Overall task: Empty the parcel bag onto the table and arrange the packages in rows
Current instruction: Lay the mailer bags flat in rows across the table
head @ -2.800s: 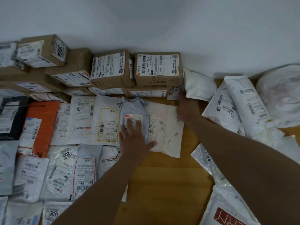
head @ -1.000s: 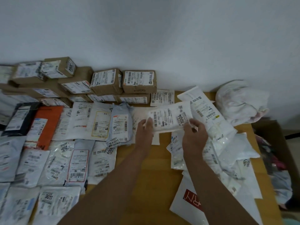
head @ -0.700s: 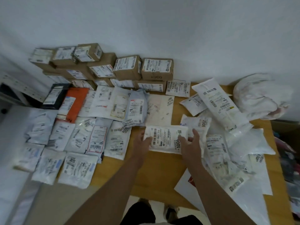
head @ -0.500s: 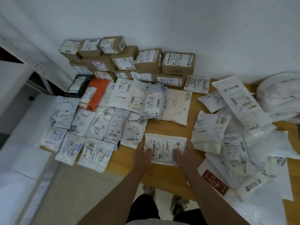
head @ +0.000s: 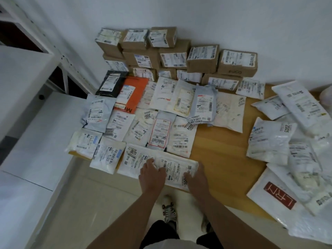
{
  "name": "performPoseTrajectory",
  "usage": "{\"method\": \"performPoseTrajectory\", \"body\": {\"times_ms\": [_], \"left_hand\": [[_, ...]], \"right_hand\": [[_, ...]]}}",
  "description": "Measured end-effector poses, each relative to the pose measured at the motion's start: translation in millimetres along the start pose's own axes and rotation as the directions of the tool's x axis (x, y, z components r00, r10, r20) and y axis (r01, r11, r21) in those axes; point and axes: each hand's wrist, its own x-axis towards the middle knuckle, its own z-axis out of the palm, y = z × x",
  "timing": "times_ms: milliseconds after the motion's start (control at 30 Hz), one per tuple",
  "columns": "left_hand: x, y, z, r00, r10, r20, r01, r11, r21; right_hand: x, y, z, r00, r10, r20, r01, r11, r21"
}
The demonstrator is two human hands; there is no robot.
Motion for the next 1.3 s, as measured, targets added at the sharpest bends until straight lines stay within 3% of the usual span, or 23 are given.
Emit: {"method": "performPoseTrajectory", "body": {"times_ms": [233,500,767,900,1000,1133,1233,1300], "left_hand": [[21,-23,-10,0.991,0.070,0.114,-0.079,0.994,0.078],[28,-32,-15,0.980,0.132,0.150,-0.143,0.987,0.067],[29,-38,-12,0.972,0.175,0.156,-0.187,0.980,0.064],[20,-31,-11,0.971,0.221,0.087,-0.231,0.965,0.127],[12,-19,-4,0.920,0.390,0.021,-0.389,0.911,0.138],[2,8,14,0.819,0.566,0.094,-0.574,0.811,0.116],[-13,30,34,0.742,0.635,0.212,-0.665,0.736,0.123],[-23,45,46,0.702,0.650,0.291,-0.702,0.702,0.123]], "right_hand": [[7,7,31,0.993,0.009,-0.117,-0.007,1.000,0.013],[-4,-3,39,0.984,-0.021,-0.176,0.010,0.998,-0.062],[-6,1,45,0.972,-0.038,-0.233,0.006,0.991,-0.134],[-8,2,41,0.970,-0.031,-0.240,-0.005,0.989,-0.147],[-10,4,28,0.958,-0.053,-0.281,-0.028,0.961,-0.276],[-13,19,-13,0.900,-0.088,-0.426,-0.162,0.841,-0.517],[-15,49,-62,0.817,0.011,-0.577,-0.357,0.796,-0.490],[-16,74,-98,0.765,0.152,-0.626,-0.486,0.775,-0.405]]}}
